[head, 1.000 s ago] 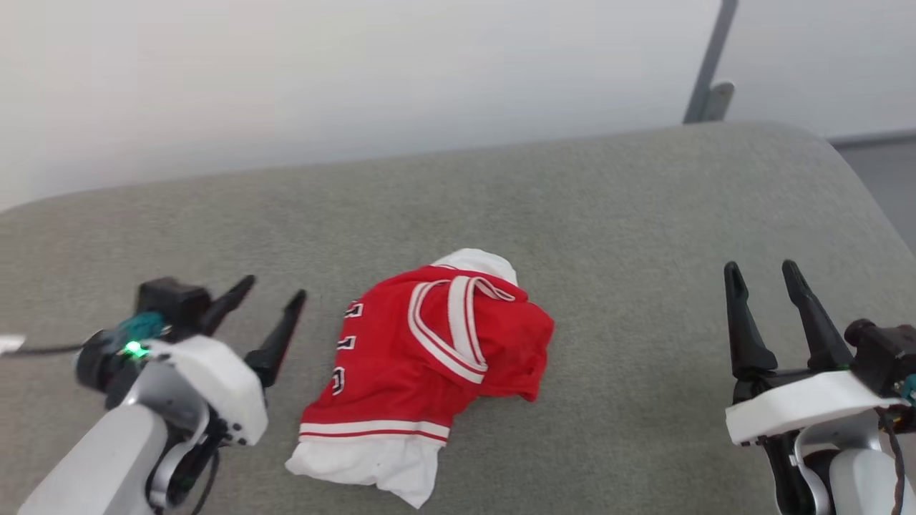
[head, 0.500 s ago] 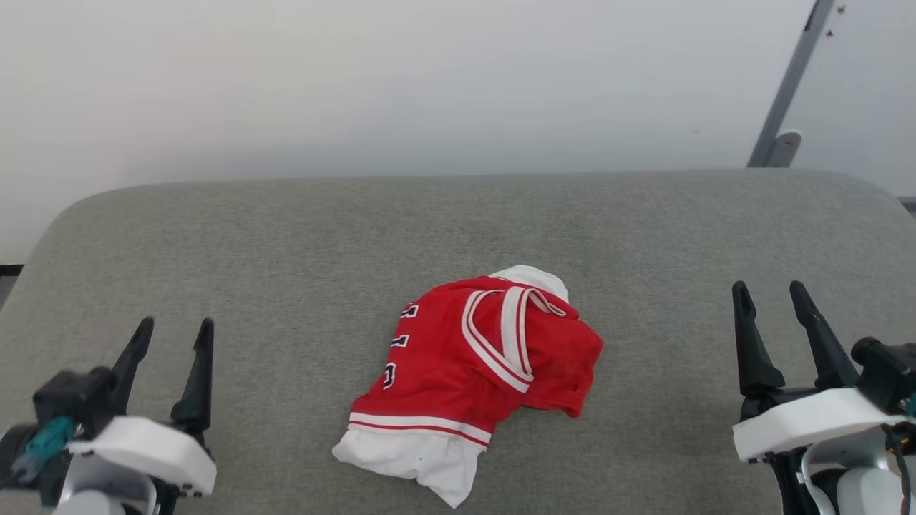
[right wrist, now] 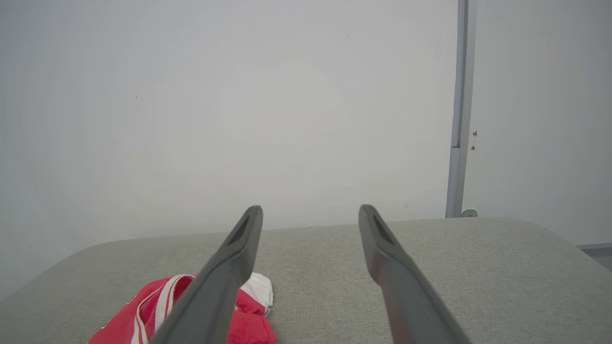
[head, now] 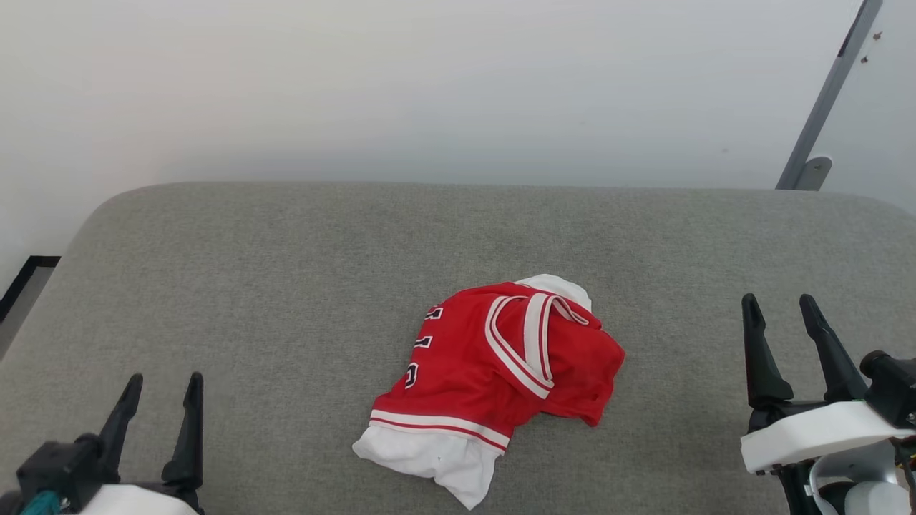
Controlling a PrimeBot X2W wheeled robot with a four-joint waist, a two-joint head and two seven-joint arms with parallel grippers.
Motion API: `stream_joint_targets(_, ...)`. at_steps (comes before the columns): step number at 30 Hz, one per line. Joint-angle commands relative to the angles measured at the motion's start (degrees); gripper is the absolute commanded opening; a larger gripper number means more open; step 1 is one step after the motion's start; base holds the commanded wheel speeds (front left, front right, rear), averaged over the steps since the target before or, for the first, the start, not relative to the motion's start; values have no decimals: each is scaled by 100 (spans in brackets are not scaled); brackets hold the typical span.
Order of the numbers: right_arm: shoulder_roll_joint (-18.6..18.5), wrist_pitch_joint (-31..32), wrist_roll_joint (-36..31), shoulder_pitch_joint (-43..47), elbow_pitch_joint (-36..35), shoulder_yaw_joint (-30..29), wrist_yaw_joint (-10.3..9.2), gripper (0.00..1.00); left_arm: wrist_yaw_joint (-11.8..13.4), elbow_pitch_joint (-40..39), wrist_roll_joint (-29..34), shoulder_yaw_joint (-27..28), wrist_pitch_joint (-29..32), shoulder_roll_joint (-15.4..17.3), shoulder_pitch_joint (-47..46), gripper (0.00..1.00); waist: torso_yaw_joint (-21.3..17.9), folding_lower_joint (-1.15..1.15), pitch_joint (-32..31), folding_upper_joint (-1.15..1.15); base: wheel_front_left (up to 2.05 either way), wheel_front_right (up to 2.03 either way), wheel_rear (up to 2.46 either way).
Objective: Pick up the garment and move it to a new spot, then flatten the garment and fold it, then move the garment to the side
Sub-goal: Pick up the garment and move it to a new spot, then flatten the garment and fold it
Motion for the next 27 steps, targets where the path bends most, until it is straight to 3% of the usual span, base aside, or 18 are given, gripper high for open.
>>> stream_joint_targets(1,5,14,-4,74,-29,-13,0,100,-83,22,54,115,-36,-100,124,100,21,0,-13,0,0,0,0)
stream_joint_targets(27,93,-79,-79,272,-10,-108,0,100,-1027,413,830,908,-34,-1175,136,100,34,0,26,0,0,0,0)
